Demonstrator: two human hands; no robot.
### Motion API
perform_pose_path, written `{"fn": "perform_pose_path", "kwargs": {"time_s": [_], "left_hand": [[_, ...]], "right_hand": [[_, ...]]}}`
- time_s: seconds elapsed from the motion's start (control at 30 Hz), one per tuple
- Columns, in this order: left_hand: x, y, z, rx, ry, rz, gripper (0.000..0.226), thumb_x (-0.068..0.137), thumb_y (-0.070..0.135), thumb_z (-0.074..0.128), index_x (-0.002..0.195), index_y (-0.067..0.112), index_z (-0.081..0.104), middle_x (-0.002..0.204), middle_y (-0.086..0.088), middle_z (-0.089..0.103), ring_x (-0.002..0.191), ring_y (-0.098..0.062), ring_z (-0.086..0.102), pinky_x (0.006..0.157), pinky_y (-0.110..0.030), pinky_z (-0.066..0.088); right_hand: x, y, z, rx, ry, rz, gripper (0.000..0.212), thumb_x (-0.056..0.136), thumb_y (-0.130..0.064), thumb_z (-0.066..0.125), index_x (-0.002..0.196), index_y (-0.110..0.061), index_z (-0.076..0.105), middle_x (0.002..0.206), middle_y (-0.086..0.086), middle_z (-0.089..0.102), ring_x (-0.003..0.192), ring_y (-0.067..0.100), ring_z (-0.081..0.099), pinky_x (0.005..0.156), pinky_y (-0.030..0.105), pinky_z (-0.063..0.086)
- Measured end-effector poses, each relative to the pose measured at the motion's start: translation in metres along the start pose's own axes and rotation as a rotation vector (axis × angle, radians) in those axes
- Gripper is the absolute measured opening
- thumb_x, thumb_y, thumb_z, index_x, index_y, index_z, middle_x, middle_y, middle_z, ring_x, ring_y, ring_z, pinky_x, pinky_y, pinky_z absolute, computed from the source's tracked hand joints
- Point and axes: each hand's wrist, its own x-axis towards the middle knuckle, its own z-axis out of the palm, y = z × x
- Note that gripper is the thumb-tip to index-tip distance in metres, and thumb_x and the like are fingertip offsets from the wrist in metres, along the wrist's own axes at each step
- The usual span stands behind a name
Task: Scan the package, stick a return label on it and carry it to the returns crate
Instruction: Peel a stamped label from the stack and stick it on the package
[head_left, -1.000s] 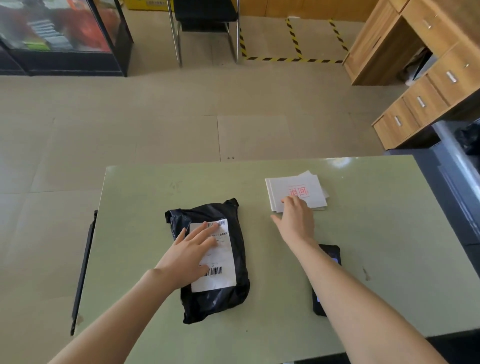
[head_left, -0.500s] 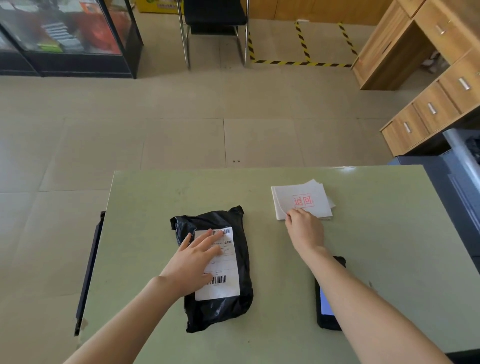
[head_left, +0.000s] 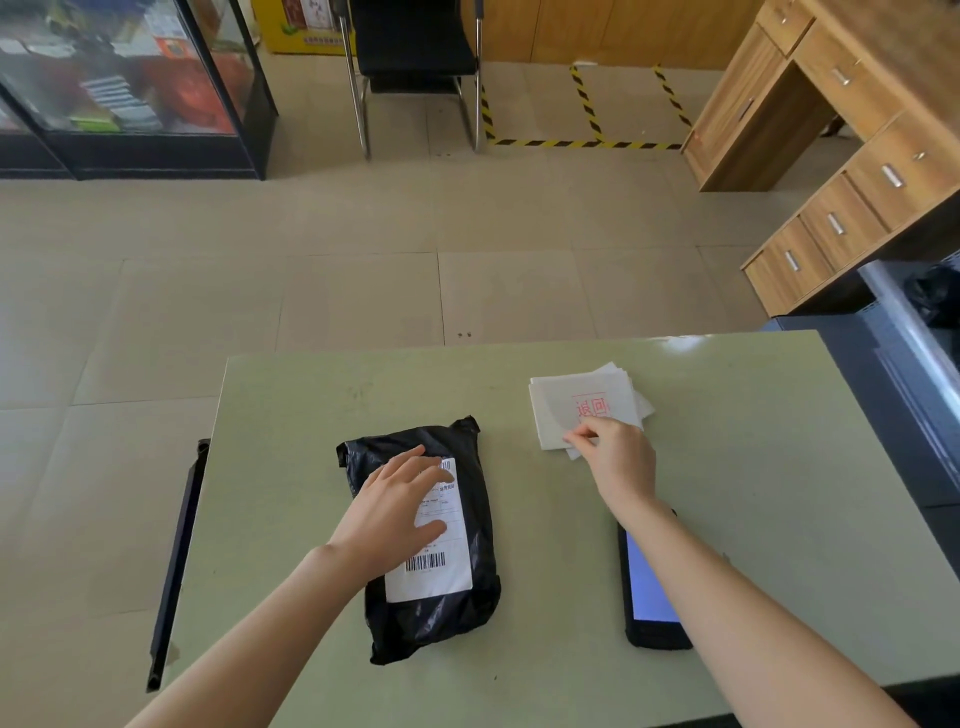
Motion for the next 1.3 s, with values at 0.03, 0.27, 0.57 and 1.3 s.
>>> {"fn": "perform_pose_path", "kwargs": {"time_s": [0.03,0.27,0.57,1.3], "left_hand": [[0.001,0.003,0.000,-0.011,0.003,-0.007,0.053,0.087,0.035,0.064,0.137,0.029,0.047,0.151,0.010,0.039,0.149,-0.013,0.016,0.119,-0.037,0.020],[0.027,0.037,-0.007,-0.060,0.058,0.019,0.058,0.091,0.029,0.060,0.145,0.026,0.039,0.152,0.005,0.038,0.146,-0.018,0.025,0.115,-0.038,0.030],[0.124,0.115,0.025,0.070,-0.046,0.194,0.063,0.099,0.034,0.047,0.154,0.023,0.018,0.165,0.006,0.005,0.151,-0.016,0.003,0.122,-0.036,0.014],[0.204,0.131,0.082,0.485,-0.294,0.165,0.063,0.104,0.038,0.032,0.154,0.033,-0.005,0.163,0.011,-0.015,0.151,-0.023,-0.007,0.120,-0.054,0.006]], "right_hand": [[-0.003,0.000,-0.003,0.006,0.027,-0.011,0.014,0.081,-0.023,0.069,0.072,-0.012,0.069,0.074,0.004,0.072,0.069,0.029,0.062,0.052,0.031,0.040],[-0.013,0.008,-0.037,0.222,0.302,0.062,0.006,0.084,-0.013,0.063,0.088,-0.010,0.068,0.080,0.006,0.073,0.070,0.029,0.064,0.061,0.032,0.045],[0.013,0.056,-0.073,0.363,0.349,0.257,0.026,0.082,-0.007,0.057,0.103,-0.018,0.065,0.080,0.006,0.070,0.068,0.030,0.066,0.072,0.039,0.053],[0.003,0.116,-0.058,0.518,0.286,0.422,0.003,0.082,-0.016,0.067,0.083,-0.014,0.067,0.070,0.001,0.071,0.067,0.018,0.071,0.068,0.046,0.058]]}}
